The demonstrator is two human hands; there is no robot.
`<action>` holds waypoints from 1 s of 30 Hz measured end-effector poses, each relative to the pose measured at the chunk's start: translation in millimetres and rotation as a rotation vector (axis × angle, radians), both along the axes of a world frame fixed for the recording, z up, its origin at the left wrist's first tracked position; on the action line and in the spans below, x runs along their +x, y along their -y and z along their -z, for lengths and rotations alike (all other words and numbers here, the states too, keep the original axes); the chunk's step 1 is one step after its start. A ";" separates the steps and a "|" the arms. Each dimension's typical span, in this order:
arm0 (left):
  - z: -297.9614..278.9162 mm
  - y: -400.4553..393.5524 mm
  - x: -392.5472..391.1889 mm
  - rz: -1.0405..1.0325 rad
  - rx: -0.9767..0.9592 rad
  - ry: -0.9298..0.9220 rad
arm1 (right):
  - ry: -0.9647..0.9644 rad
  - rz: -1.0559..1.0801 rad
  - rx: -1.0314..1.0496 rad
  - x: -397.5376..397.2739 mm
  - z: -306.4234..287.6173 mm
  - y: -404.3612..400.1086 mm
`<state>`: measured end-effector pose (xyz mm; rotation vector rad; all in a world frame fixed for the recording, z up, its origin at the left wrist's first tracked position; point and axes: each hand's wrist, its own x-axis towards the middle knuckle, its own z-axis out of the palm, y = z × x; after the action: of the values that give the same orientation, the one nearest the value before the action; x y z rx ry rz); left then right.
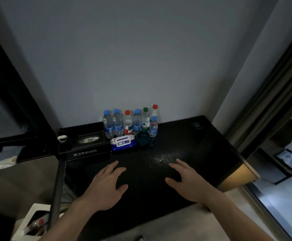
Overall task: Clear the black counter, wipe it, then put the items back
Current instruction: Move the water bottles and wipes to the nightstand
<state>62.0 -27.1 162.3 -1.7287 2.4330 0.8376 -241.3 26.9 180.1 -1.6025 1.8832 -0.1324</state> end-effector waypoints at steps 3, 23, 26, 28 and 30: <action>3.2 34.8 -31.6 0.020 0.008 -0.031 | -0.018 0.007 0.000 -26.7 0.7 31.9; 32.2 219.5 -175.2 0.048 0.001 -0.039 | -0.111 -0.139 0.006 -129.0 20.6 274.2; 42.4 246.3 -200.1 -0.002 0.012 -0.030 | -0.103 -0.195 -0.004 -147.1 29.8 318.1; 50.7 264.5 -217.8 -0.040 0.030 -0.026 | -0.103 -0.244 -0.041 -158.0 34.4 347.3; 60.2 283.4 -235.8 -0.089 0.049 -0.040 | -0.109 -0.287 -0.065 -165.9 40.5 378.4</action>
<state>-173.7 -310.5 102.1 -1.8323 2.3535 0.9414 -407.3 -351.4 139.6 -1.9396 1.7205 0.0181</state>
